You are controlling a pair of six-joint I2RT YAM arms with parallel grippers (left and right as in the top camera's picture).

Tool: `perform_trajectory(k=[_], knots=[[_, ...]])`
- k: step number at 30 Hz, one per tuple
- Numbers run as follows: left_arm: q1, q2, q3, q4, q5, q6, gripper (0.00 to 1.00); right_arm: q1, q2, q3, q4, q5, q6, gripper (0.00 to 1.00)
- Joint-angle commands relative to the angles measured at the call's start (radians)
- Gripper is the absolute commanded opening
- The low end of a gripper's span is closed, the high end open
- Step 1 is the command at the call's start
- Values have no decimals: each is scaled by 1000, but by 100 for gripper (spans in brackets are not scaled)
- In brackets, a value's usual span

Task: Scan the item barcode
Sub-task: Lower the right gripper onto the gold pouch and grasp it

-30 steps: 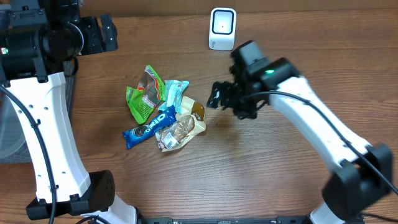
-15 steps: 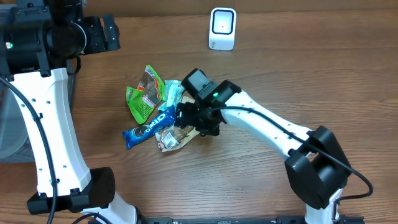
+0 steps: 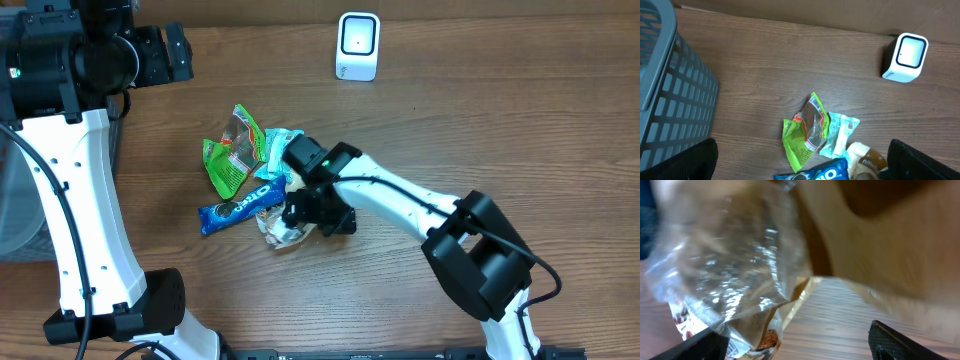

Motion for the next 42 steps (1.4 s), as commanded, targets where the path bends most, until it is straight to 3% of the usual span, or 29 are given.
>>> perform_trajectory(k=[1, 7, 11, 14, 21, 27, 30, 33, 36, 38, 39, 41, 42], knots=[[0, 8, 3, 1, -6, -10, 100, -86, 4, 6, -38, 18, -149, 89], [0, 8, 3, 1, -6, -10, 100, -190, 4, 32, -78, -100, -467, 89], [0, 8, 3, 1, -6, -10, 100, -250, 3, 98, -136, -159, -513, 89], [0, 8, 3, 1, -6, -10, 100, -297, 3, 134, -150, -209, -466, 89], [0, 8, 3, 1, -6, -10, 100, -264, 8, 24, 39, -218, -54, 89], [0, 8, 3, 1, -6, -10, 100, -160, 9, -94, 183, -88, 85, 90], [0, 8, 3, 1, -6, -10, 100, -146, 11, -113, 235, -81, 86, 90], [0, 8, 3, 1, -6, -10, 100, -150, 11, -113, 270, -72, 85, 80], [0, 8, 3, 1, -6, -10, 100, -156, 11, -113, 301, -66, 53, 54], [0, 8, 3, 1, -6, -10, 100, -166, 11, -112, 316, -71, 35, 53], [0, 8, 3, 1, -6, -10, 100, -171, 11, -112, 322, -79, 18, 55], [0, 8, 3, 1, -6, -10, 100, -189, 11, -112, 349, -134, -52, 77], [0, 8, 3, 1, -6, -10, 100, -201, 11, -112, 358, -157, -79, 82]])
